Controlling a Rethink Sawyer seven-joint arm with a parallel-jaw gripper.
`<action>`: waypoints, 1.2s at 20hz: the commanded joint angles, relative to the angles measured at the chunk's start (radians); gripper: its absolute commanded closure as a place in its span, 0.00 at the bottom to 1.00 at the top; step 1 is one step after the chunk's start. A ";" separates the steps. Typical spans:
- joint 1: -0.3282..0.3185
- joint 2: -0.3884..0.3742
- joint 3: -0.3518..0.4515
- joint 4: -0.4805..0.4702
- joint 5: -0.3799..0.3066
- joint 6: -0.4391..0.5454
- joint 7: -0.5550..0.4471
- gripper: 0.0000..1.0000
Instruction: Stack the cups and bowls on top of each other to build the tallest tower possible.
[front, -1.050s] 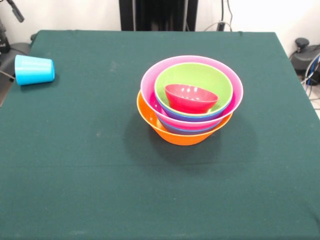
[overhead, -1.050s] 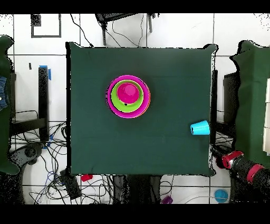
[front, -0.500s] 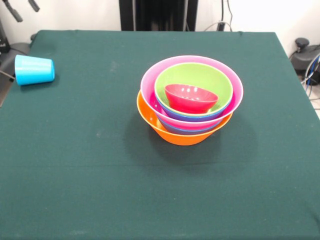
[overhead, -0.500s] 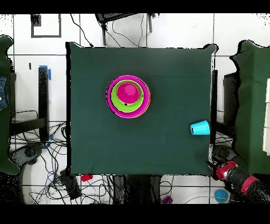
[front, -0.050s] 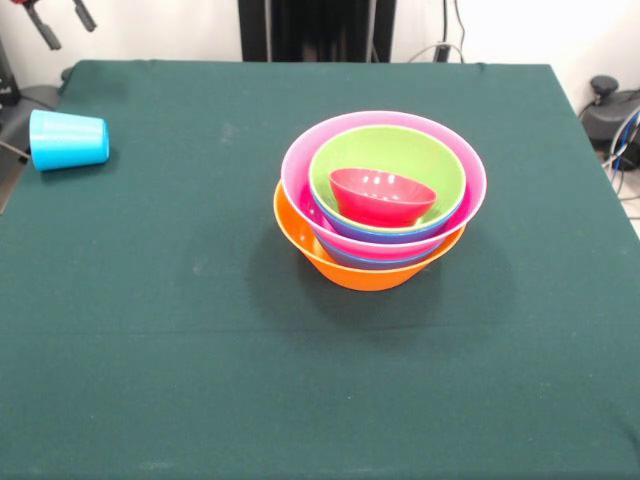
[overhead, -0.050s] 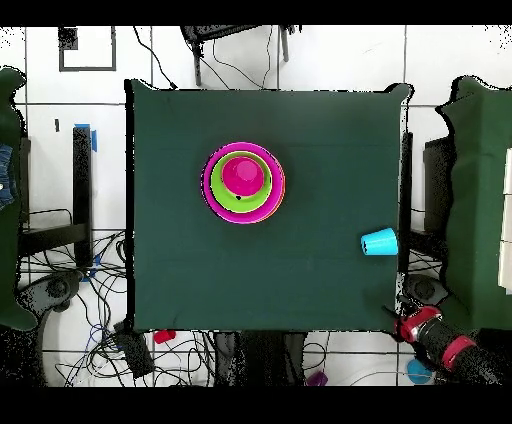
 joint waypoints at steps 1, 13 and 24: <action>0.043 0.052 -0.014 0.028 -0.071 -0.037 -0.324 0.00; 0.096 0.067 0.049 -0.012 0.064 0.085 -0.355 0.00; 0.188 0.077 0.042 -0.120 0.130 0.123 -0.337 0.00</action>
